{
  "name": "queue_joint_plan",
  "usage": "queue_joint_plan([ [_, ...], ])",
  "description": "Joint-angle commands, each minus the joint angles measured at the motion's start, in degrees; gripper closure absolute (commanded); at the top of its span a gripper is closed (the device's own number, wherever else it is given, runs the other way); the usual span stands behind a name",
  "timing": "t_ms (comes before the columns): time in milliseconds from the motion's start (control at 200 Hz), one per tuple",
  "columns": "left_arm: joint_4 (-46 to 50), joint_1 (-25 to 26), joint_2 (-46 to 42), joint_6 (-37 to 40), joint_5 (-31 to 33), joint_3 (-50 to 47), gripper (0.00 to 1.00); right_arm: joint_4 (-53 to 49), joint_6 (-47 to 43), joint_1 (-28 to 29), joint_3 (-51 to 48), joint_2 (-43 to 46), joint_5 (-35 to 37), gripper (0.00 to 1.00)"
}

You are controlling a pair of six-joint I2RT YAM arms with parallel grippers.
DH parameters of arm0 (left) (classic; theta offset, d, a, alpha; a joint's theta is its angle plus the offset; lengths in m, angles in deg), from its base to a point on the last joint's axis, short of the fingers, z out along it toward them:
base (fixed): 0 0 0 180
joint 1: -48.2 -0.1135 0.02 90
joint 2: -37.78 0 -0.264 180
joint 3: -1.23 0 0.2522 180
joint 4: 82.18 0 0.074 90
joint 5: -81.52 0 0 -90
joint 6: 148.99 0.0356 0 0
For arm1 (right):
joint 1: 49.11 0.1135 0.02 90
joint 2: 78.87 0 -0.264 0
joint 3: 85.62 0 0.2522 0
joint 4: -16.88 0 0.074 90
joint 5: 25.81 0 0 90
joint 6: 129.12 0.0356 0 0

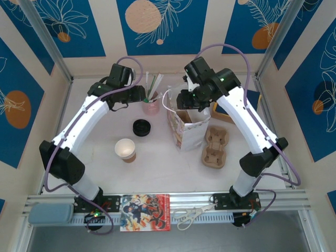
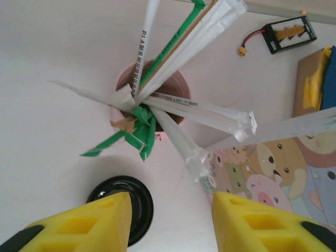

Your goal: Pack the takeout coffee

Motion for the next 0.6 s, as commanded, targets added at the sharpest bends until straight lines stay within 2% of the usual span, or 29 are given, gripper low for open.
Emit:
queue_joint_plan([
  [0, 2.27, -0.92, 1.47, 1.43, 4.08, 2.09, 0.56, 2.42, -2.06, 0.20, -0.15, 2.95, -1.67, 0.52],
  [160, 3.83, -3.03, 1.08, 0.70, 8.15, 0.93, 0.60, 3.53, -2.59, -0.07, -1.15, 4.20, -1.88, 0.50],
  [320, 0.78, -6.03, 0.54, -0.64, 2.81, -1.97, 0.61, 3.36, -2.95, -0.33, -1.51, 4.22, -2.41, 0.49],
  [595, -2.36, -6.75, 3.15, -2.82, -3.29, -3.62, 0.61, 3.27, -3.32, -0.90, -1.55, 4.43, -2.24, 0.46],
])
